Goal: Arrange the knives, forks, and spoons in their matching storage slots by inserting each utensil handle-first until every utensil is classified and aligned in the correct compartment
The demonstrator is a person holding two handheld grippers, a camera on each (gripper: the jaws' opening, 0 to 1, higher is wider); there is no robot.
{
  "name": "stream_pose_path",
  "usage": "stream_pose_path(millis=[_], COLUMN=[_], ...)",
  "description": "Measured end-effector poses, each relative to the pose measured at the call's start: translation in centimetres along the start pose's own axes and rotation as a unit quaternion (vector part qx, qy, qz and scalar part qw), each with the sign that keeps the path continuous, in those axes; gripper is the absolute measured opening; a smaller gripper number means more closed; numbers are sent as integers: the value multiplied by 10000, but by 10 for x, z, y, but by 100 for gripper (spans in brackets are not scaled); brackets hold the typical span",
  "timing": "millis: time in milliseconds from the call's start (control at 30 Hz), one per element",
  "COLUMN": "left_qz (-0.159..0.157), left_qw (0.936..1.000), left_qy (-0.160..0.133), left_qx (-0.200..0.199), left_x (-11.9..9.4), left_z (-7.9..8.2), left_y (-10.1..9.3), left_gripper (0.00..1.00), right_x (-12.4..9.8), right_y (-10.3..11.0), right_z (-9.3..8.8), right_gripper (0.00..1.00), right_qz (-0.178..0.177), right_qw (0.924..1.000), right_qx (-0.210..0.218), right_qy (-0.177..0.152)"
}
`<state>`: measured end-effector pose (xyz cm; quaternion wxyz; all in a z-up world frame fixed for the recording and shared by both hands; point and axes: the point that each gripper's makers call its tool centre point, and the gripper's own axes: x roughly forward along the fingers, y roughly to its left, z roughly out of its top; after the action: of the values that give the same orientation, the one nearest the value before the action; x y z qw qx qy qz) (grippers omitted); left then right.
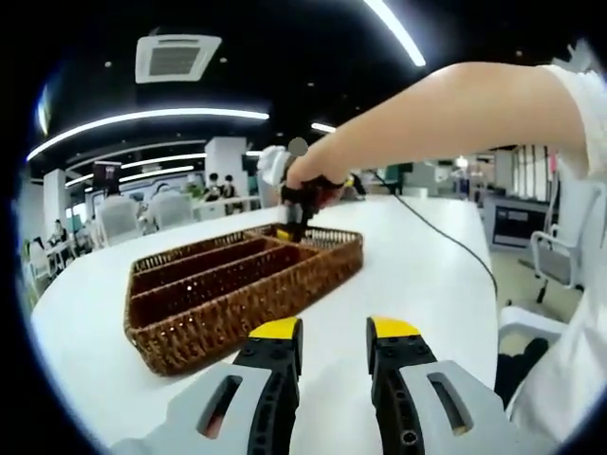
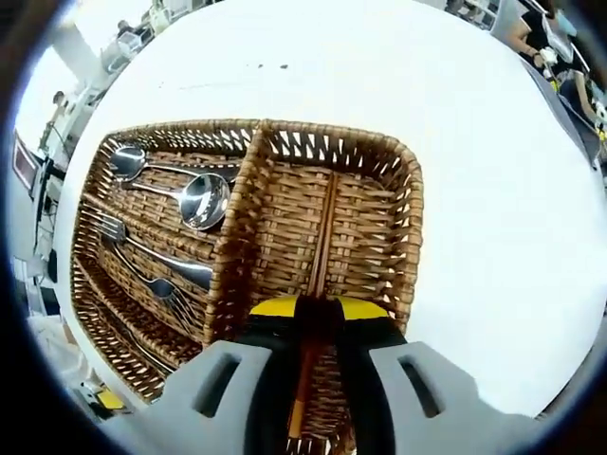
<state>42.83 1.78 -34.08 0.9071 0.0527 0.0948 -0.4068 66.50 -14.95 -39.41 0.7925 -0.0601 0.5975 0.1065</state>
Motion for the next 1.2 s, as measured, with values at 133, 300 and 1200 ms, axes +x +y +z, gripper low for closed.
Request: stream_pose_path(millis=[133, 300, 1200], left_qz=[23, 27, 174], left_qw=[10000, 10000, 9998], left_qy=[0, 8, -7], left_qx=[-23, -26, 74], left_x=[-1, -1, -9], left_z=[-1, -2, 8], left_y=[2, 2, 7], left_gripper=[26, 26, 26], right_x=[0, -1, -25], right_y=[2, 3, 12], right_z=[-3, -4, 6], right_gripper=[14, 14, 22], right_qz=[-14, -12, 444], right_qw=[10000, 10000, 9965], right_qx=[-3, 7, -389], right_qy=[-15, -31, -598])
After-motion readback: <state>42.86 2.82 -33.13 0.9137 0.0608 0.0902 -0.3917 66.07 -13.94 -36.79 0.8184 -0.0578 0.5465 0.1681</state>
